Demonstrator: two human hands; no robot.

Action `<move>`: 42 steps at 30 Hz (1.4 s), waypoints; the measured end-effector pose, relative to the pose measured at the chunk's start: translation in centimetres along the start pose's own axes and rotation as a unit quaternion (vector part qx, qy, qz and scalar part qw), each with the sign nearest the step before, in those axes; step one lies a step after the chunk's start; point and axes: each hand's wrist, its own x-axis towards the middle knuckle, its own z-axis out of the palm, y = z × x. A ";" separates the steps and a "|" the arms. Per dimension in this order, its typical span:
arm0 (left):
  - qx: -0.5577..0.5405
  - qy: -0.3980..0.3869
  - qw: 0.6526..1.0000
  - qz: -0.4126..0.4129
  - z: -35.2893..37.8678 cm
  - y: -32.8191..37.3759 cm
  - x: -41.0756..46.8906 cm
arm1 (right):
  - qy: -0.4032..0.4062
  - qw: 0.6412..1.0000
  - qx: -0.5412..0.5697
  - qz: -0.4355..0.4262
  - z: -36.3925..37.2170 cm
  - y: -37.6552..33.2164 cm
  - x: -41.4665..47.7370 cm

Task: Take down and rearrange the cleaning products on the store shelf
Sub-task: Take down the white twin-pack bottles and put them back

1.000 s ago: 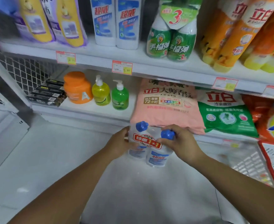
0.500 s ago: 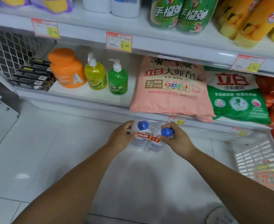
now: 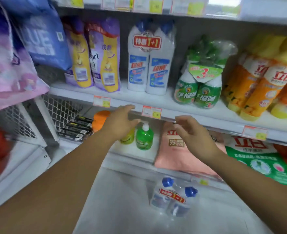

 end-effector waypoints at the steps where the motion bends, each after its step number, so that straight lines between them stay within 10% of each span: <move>1: 0.001 0.036 0.999 0.008 -0.5 -0.4 0.7 | 0.011 1.000 0.003 -0.020 0.0 -1.3 1.3; 9: 0.061 0.135 0.988 0.050 0.6 -3.6 5.7 | 0.033 0.993 0.026 -0.109 2.0 -6.3 13.5; 17: 0.093 0.146 0.983 0.067 1.5 -5.3 7.8 | 0.127 0.985 0.117 -0.023 3.2 -7.6 19.7; 27: 0.057 0.144 0.985 0.073 1.0 -5.4 7.3 | 0.102 0.984 0.141 0.022 2.4 -8.0 19.8; 42: -0.212 0.012 0.977 0.029 -3.2 -0.7 2.1 | 0.051 0.985 0.089 -0.137 -2.9 -10.0 6.4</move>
